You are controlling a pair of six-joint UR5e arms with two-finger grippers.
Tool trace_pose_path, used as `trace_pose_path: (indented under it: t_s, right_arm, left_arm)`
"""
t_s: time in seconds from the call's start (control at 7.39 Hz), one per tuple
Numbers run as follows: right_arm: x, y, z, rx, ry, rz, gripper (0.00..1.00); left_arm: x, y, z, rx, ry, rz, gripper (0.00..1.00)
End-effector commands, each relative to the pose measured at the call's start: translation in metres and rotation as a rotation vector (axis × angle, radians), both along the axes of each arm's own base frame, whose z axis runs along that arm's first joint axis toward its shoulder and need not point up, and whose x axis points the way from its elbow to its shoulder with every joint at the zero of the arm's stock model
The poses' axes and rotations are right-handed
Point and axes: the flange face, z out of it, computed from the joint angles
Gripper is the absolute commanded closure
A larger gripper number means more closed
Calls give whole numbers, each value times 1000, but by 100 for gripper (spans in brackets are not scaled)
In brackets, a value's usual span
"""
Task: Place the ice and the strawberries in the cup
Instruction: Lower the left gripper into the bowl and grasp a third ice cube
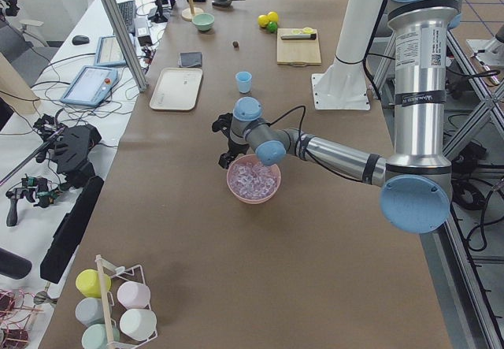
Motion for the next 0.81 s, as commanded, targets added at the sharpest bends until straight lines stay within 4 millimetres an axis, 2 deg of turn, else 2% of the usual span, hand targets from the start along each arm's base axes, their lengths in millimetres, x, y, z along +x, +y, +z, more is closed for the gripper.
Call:
trace_pose_path:
  t_s: [0.0,0.27,0.68]
  right_arm:
    - [0,0,0,-1,0,0,0]
    - [0,0,0,-3,1,1,0]
    - [0,0,0,-4,1,2,0]
  left_arm:
    - [0,0,8,-8,-6,8,11]
    - [-1,3,6,-15,2,8,23]
    - [-3,10,12,-54,15,14,25]
